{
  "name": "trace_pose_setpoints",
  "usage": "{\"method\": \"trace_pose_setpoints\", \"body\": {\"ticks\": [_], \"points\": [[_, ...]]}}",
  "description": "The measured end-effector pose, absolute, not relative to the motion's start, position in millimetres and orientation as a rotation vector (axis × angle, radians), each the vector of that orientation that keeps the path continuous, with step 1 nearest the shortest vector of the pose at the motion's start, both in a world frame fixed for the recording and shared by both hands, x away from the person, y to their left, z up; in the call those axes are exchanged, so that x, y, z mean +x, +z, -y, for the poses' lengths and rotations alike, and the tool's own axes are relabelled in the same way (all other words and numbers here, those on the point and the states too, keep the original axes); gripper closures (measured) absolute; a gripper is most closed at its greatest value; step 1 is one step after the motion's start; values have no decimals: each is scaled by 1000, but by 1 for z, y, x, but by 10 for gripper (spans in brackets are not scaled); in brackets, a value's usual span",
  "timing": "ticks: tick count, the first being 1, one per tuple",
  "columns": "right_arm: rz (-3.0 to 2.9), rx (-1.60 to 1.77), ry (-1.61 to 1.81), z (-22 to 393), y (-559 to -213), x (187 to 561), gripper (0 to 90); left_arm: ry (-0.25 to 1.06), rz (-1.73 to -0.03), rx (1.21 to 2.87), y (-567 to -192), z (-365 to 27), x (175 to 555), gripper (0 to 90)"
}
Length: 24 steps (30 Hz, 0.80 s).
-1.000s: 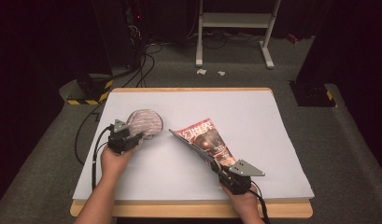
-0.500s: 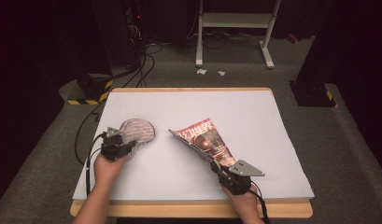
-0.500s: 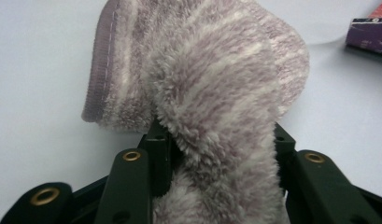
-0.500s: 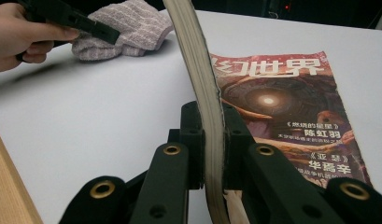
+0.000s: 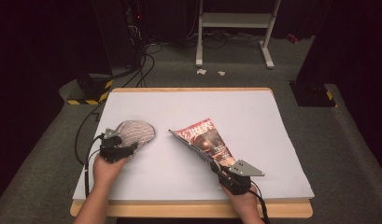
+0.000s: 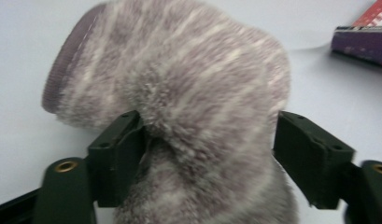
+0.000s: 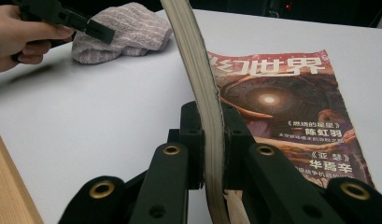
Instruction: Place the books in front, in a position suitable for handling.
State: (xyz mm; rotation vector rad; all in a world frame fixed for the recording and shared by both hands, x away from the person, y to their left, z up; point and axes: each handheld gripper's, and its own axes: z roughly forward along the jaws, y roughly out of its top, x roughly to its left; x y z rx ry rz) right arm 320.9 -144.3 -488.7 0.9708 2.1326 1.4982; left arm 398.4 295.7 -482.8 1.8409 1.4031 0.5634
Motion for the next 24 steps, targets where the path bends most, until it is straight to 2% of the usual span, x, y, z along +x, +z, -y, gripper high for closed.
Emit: {"method": "trace_pose_setpoints", "body": {"ticks": [5, 13, 18, 24], "points": [[-2134, 967, 1495, 144, -488, 321, 824, 565, -1343, 1824, -469, -293, 385, 185], [-2135, 965, 1492, 144, -488, 321, 824, 550, -1215, 1835, -449, -272, 364, 181], [-2134, 961, 1487, 143, -488, 320, 824, 480, -1150, 1850, -451, -258, 359, 212], [-2131, 953, 1481, 143, -488, 320, 829, 371, -1070, 1906, -474, -233, 354, 240]]}}
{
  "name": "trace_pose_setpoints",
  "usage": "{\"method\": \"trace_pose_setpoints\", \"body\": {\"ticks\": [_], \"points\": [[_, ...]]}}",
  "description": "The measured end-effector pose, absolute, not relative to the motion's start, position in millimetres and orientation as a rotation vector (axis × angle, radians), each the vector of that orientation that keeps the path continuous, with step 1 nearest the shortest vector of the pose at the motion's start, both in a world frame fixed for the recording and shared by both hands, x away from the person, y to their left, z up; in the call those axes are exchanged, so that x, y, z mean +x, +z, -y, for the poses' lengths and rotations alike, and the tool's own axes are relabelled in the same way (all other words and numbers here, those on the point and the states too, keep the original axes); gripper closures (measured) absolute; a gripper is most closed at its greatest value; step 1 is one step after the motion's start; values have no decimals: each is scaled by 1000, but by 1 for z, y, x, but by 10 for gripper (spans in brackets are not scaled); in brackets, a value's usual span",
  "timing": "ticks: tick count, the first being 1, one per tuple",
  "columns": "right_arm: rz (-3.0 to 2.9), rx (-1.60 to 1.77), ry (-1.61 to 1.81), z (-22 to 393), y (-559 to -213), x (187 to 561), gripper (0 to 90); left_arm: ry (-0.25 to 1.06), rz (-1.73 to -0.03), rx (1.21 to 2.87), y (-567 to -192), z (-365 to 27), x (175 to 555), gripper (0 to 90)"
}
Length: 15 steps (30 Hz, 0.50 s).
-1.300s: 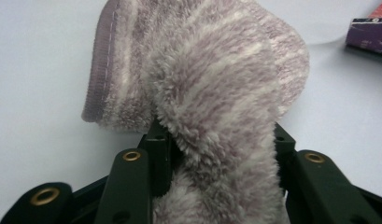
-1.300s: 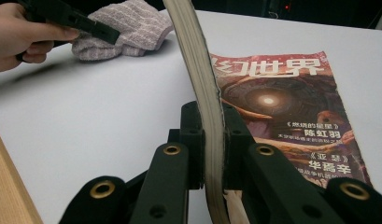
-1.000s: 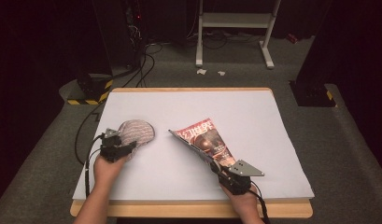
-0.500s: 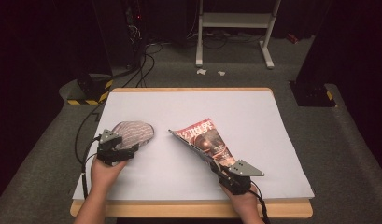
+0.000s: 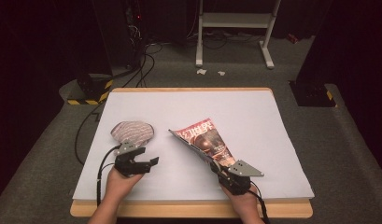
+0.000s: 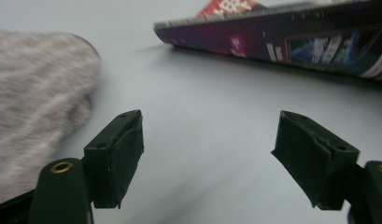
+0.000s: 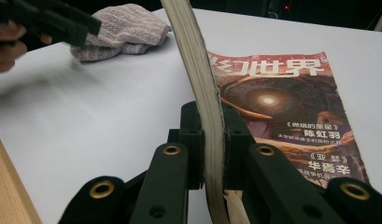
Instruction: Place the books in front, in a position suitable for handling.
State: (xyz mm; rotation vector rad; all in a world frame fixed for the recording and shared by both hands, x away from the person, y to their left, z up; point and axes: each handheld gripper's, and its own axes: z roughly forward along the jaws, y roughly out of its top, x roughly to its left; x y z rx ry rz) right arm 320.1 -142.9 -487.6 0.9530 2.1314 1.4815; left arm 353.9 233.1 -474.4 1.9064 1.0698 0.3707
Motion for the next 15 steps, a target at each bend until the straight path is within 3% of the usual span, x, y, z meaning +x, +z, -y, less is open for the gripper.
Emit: {"method": "trace_pose_setpoints", "body": {"ticks": [5, 15], "points": [[-2126, 944, 1466, 142, -486, 319, 837, 363, -1040, 1969, -492, -218, 352, 246], [-2073, 956, 1459, 139, -475, 321, 842, 395, -1038, 1919, -495, -228, 347, 234]]}}
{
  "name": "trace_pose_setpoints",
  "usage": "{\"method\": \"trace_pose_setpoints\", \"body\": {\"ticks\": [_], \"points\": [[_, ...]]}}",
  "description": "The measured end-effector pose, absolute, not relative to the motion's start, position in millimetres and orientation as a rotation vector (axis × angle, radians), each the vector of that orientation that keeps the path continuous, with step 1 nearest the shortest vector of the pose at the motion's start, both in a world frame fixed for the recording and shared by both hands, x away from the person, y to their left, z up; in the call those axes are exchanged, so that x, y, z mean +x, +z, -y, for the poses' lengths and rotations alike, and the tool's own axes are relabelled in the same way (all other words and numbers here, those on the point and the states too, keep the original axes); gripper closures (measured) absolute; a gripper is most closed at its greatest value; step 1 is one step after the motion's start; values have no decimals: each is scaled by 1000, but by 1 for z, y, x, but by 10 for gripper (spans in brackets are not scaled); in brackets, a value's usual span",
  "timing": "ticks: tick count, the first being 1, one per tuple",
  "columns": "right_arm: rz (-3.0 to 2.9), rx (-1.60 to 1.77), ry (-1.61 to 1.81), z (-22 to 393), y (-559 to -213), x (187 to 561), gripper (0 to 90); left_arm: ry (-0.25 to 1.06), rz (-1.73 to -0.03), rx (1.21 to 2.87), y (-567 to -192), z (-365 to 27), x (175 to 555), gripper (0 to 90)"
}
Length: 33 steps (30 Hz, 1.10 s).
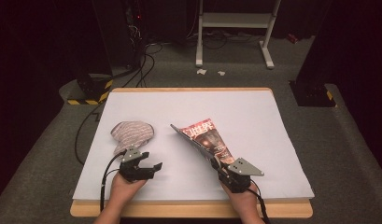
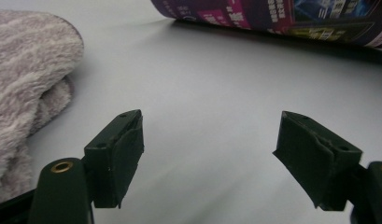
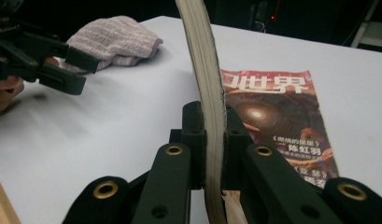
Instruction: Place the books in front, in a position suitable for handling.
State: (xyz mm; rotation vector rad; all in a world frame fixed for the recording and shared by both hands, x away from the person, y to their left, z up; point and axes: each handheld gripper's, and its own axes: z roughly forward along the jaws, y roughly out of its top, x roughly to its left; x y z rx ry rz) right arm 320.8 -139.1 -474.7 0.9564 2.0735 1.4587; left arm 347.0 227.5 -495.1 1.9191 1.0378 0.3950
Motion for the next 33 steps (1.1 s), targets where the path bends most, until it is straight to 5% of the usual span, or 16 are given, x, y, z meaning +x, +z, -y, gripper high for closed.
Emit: {"method": "trace_pose_setpoints", "body": {"ticks": [33], "points": [[-1782, 996, 1546, 123, -385, 346, 844, 303, -982, 1863, -494, -239, 343, 239]]}}
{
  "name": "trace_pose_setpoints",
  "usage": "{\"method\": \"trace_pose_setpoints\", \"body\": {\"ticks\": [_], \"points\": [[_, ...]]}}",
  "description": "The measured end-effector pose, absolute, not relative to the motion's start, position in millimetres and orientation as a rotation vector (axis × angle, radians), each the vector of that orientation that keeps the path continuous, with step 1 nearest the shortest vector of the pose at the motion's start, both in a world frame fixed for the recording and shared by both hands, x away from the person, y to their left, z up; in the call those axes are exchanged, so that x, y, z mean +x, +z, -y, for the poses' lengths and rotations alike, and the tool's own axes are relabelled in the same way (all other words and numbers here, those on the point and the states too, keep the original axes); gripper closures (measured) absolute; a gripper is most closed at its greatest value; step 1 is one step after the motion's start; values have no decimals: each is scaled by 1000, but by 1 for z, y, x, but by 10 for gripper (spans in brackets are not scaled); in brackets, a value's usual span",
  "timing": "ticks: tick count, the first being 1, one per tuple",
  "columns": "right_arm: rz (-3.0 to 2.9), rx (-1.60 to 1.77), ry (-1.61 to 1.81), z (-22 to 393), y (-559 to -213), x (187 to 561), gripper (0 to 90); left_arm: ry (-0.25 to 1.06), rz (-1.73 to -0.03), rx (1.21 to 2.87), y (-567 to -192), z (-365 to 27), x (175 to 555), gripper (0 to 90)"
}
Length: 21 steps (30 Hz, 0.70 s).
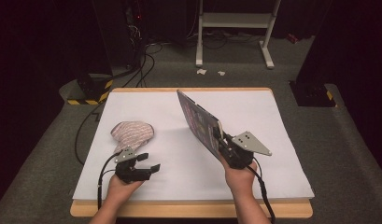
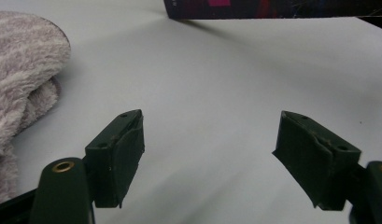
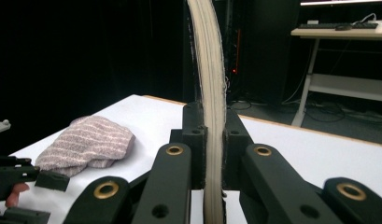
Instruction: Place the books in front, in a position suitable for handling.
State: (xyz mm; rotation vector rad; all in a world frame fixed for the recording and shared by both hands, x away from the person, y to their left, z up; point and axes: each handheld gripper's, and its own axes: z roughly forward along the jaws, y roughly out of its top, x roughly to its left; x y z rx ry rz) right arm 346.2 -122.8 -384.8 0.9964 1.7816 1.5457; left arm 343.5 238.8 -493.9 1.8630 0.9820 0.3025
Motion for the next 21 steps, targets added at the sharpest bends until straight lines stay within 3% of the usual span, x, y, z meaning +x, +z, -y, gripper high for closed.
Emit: {"method": "trace_pose_setpoints", "body": {"ticks": [14, 21], "points": [[-1777, 922, 1643, 83, -371, 354, 844, 310, -981, 1862, -494, -241, 343, 241], [-1813, 956, 1638, 75, -387, 355, 844, 305, -972, 1881, -494, -239, 342, 241]]}}
